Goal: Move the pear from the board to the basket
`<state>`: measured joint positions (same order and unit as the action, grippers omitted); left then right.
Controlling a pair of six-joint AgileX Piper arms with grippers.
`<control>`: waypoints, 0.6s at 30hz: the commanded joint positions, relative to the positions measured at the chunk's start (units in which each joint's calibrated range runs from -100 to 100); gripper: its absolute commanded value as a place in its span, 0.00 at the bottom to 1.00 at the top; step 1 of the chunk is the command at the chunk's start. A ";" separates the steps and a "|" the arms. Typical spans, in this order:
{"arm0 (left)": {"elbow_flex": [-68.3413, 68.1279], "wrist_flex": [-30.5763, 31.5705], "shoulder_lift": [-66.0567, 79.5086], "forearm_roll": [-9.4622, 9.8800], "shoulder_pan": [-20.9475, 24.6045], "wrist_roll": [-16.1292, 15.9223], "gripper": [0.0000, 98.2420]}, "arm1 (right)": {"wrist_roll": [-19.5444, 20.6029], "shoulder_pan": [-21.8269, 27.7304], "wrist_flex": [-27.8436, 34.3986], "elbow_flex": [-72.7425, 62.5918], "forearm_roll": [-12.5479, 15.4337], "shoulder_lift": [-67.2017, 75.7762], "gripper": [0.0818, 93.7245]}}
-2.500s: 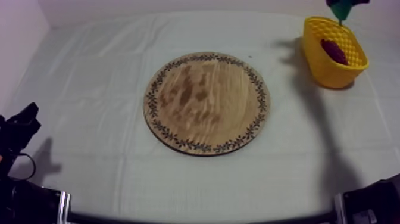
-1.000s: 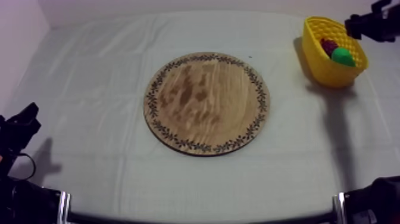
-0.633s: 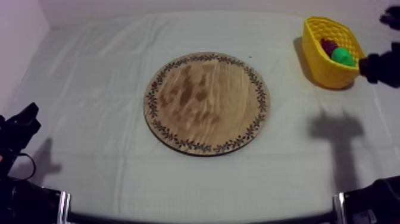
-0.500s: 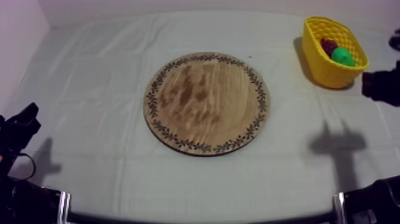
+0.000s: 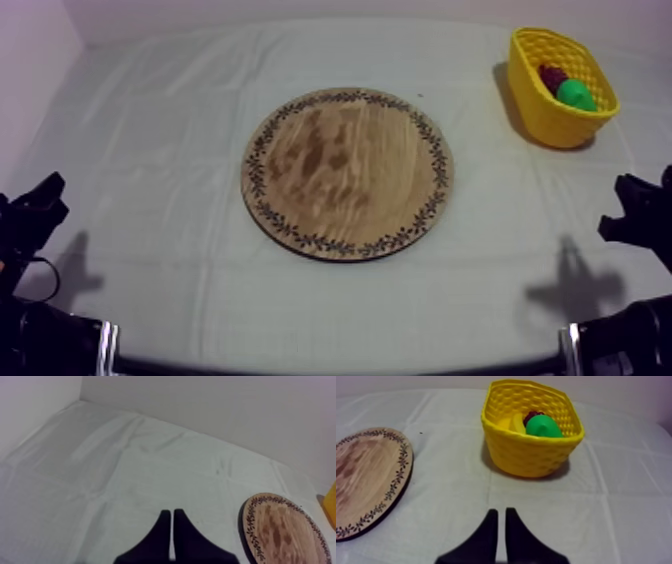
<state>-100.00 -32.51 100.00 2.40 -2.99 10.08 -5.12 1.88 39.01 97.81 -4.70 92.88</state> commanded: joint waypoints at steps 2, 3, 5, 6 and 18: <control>0.00 0.01 0.00 0.02 -0.01 0.01 0.00 | -3.92 0.06 0.52 0.62 3.20 2.06 0.01; 0.00 0.01 0.00 0.02 -0.01 0.01 0.00 | -4.75 0.07 0.59 0.82 3.80 2.28 0.01; 0.00 0.01 0.00 0.02 -0.01 0.01 0.00 | -5.71 0.01 0.50 1.22 4.58 2.54 0.01; 0.00 0.01 0.00 0.02 -0.01 0.01 0.00 | -5.81 -0.08 0.33 1.38 4.83 2.62 0.01; 0.00 0.01 0.00 0.02 -0.01 0.01 0.00 | -4.94 -1.39 -0.53 1.96 5.59 2.79 0.00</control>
<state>-100.00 -32.51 100.00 2.40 -2.99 10.08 -9.98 0.53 38.63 99.72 0.88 95.60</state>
